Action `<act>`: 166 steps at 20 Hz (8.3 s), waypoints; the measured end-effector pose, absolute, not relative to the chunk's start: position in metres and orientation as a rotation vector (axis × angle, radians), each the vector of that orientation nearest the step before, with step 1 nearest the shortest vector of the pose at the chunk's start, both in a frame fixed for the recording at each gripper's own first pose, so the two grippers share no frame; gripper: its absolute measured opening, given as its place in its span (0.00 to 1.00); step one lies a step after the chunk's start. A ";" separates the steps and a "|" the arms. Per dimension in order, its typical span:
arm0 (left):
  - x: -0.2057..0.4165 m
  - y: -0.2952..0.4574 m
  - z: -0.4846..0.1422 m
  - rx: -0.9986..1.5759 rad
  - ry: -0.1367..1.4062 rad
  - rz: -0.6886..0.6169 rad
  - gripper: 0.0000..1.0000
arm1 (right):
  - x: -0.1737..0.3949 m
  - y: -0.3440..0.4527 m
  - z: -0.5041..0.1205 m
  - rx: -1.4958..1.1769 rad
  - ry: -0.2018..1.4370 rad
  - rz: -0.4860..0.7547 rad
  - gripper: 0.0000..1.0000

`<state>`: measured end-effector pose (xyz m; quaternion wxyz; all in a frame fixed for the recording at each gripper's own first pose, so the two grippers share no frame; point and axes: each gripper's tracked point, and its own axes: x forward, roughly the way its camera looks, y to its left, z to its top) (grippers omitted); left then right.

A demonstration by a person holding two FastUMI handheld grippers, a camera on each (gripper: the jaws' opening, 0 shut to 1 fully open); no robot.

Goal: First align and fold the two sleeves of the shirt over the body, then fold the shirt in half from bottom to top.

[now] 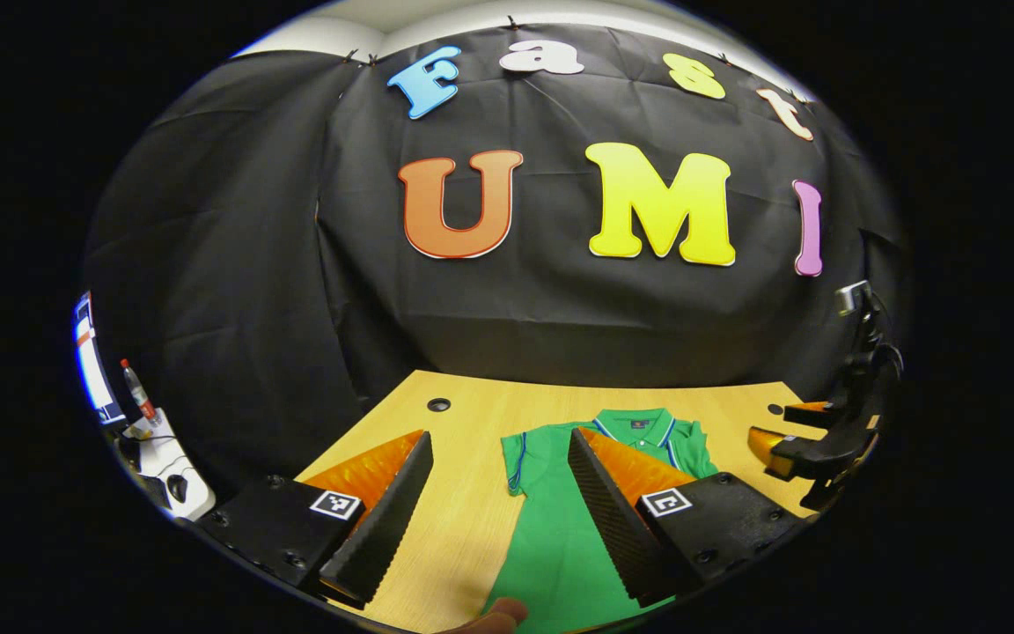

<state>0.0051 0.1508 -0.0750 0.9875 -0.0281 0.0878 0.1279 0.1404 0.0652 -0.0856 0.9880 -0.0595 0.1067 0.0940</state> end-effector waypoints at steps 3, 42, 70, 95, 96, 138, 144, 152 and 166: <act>0.037 0.155 -0.088 -0.066 0.177 0.209 0.99 | 0.104 0.050 -0.049 -0.071 0.154 0.139 0.96; 0.227 0.184 -0.320 -0.071 0.765 0.183 0.13 | -0.044 0.018 -0.020 -0.091 0.206 -0.032 0.95; 0.243 0.072 -0.257 0.208 0.677 -0.074 0.04 | -0.056 0.012 -0.035 -0.059 0.229 -0.051 0.96; 0.109 0.100 -0.192 -0.016 0.607 -0.055 0.98 | -0.018 0.009 -0.068 -0.001 0.269 0.017 0.96; 0.094 0.105 -0.193 -0.014 0.611 -0.045 0.98 | -0.014 0.010 -0.075 -0.004 0.289 0.026 0.91; -0.171 0.095 -0.353 -0.106 1.484 0.029 0.98 | -0.096 -0.011 -0.350 0.030 1.388 0.030 0.94; -0.168 0.096 -0.353 -0.110 1.479 0.027 0.87 | -0.093 -0.006 -0.349 -0.004 1.404 0.057 0.59; -0.165 0.080 -0.351 -0.094 1.481 -0.011 0.35 | -0.090 -0.003 -0.347 0.025 1.389 0.042 0.03; -0.158 0.069 -0.344 -0.146 1.435 0.009 0.03 | -0.089 0.001 -0.344 0.027 1.370 0.138 0.02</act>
